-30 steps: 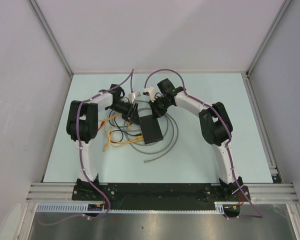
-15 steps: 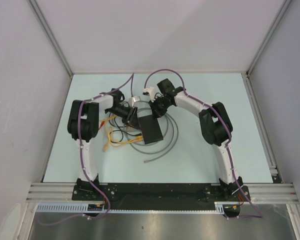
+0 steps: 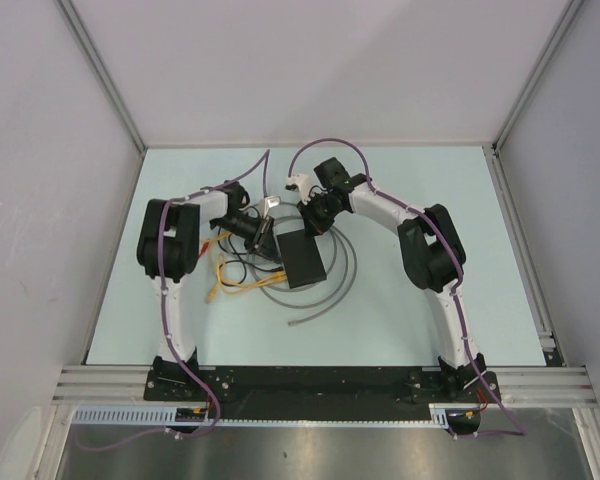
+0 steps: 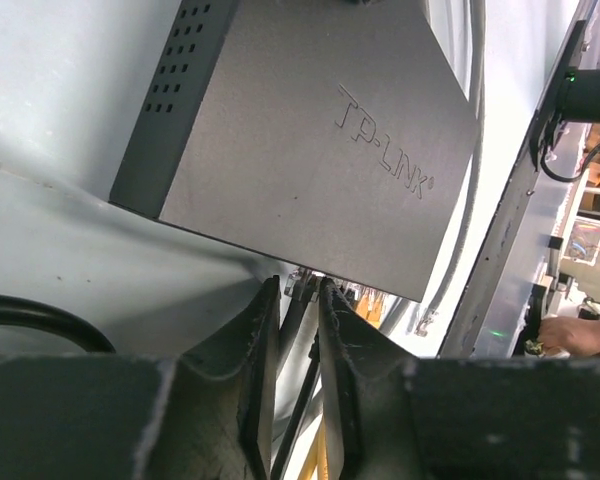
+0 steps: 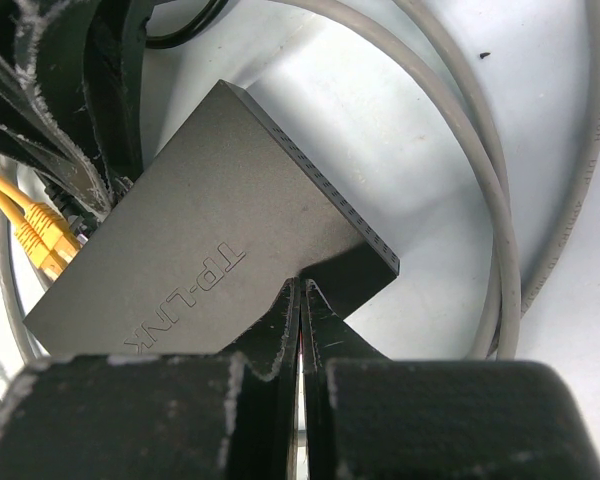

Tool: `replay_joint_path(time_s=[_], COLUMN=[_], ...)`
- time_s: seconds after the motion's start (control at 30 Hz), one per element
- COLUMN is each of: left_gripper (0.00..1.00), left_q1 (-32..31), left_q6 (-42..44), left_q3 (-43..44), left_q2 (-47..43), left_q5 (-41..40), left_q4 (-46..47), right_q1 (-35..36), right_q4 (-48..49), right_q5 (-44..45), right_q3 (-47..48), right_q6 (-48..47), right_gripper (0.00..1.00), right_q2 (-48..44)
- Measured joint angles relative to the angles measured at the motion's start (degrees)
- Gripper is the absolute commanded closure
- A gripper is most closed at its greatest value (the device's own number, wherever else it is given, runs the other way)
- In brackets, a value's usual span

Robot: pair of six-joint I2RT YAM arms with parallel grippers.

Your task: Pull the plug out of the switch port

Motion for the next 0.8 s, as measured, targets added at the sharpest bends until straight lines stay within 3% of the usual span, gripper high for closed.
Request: replay_joint_path(time_s=[0.3, 0.57, 0.8], left_gripper=[1.00, 1.00, 1.00], left_q1=[-0.5, -0.1, 0.0], left_q6=[0.0, 1.6, 1.6], left_q3=[4.2, 1.1, 2.9], left_q2=[1.4, 0.7, 0.7], left_q5=[-3.0, 0.0, -2.3], left_q4=[-5.1, -2.1, -4.0], right_q1=[0.1, 0.1, 0.1], right_q4=[0.0, 0.0, 0.1], right_q5=[0.5, 0.7, 0.7], right_q3=[0.0, -0.1, -0.1], right_q6=[0.0, 0.0, 0.0], right_gripper=[1.00, 1.00, 1.00], right_q2=[-0.1, -0.1, -0.1])
